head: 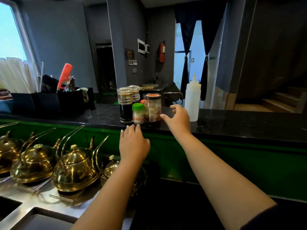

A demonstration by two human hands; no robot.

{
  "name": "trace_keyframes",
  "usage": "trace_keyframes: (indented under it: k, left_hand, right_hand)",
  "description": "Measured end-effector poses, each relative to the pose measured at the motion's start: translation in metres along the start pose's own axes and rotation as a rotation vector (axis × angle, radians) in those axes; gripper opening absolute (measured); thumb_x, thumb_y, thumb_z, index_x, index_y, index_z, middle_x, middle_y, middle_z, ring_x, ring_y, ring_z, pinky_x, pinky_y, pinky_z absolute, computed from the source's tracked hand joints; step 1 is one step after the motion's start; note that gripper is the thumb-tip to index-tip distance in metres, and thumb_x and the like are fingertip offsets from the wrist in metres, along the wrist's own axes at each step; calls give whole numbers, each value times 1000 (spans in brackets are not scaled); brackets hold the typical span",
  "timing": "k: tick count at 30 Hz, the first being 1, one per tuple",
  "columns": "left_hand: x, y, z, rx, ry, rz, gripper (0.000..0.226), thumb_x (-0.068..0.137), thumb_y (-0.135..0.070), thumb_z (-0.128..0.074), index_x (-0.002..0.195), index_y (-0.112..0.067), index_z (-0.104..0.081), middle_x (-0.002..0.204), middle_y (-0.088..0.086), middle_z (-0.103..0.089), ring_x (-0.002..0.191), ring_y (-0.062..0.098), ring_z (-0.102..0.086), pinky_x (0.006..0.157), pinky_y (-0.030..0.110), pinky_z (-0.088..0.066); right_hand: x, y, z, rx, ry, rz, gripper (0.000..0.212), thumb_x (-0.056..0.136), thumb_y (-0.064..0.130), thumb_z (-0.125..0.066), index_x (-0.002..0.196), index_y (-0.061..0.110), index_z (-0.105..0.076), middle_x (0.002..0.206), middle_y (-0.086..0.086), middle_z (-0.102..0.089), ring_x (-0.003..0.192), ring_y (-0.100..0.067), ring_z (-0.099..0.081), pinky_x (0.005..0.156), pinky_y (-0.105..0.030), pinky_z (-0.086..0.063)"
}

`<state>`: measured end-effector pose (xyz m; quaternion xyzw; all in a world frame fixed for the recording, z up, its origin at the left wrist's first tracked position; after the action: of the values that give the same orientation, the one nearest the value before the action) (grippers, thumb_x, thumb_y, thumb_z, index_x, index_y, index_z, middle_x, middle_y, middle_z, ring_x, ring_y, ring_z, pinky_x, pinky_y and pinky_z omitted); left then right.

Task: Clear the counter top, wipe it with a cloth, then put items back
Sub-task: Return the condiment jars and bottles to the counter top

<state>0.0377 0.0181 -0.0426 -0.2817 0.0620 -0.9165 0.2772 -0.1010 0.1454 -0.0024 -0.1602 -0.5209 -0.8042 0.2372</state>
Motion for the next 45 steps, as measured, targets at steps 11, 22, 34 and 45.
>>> trace_keyframes:
  k: [11, 22, 34, 45]
  left_hand:
    - [-26, -83, -21, -184, -125, -312, 50, 97, -28, -48, 146, -20, -38, 151, 0, -37, 143, 19, -26, 112, 26, -10]
    - [-25, -80, -26, -203, -94, -302, 59, 97, -19, -46, 150, -30, -23, 156, -11, -22, 145, 6, -13, 110, 19, 3]
    - [-19, -73, -35, -179, -55, -321, 69, 93, -14, -49, 150, -36, -16, 157, -17, -15, 144, 2, -8, 110, 18, 9]
    - [-20, -80, -34, -74, 69, -292, 73, 91, -13, -51, 152, -31, -16, 159, -12, -14, 147, 8, -8, 116, 28, -7]
  right_hand:
    - [36, -74, 55, -38, 2, -270, 82, 77, 28, -78, 142, 12, -31, 140, -12, -40, 127, -33, -43, 100, -46, -46]
    - [65, -59, 1, 32, 189, -189, 61, 81, 23, -76, 131, 11, -43, 132, -11, -54, 121, -32, -53, 92, -41, -46]
    - [68, -38, -64, 182, 420, -166, 65, 83, 25, -74, 138, 17, -42, 134, -10, -55, 124, -30, -51, 103, -51, -44]
    - [29, -49, -7, -379, 451, -68, 54, 96, 37, -53, 145, 17, -39, 144, -9, -46, 130, -30, -46, 102, -43, -44]
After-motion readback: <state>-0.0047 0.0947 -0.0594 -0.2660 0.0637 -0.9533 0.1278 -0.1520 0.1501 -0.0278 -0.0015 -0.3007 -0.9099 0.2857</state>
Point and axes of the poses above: each hand's wrist, its own x-axis towards the middle knuckle, its own z-axis out of the back of the hand, y = z × x, the point moved 9 cm from there along x, towards the middle knuckle
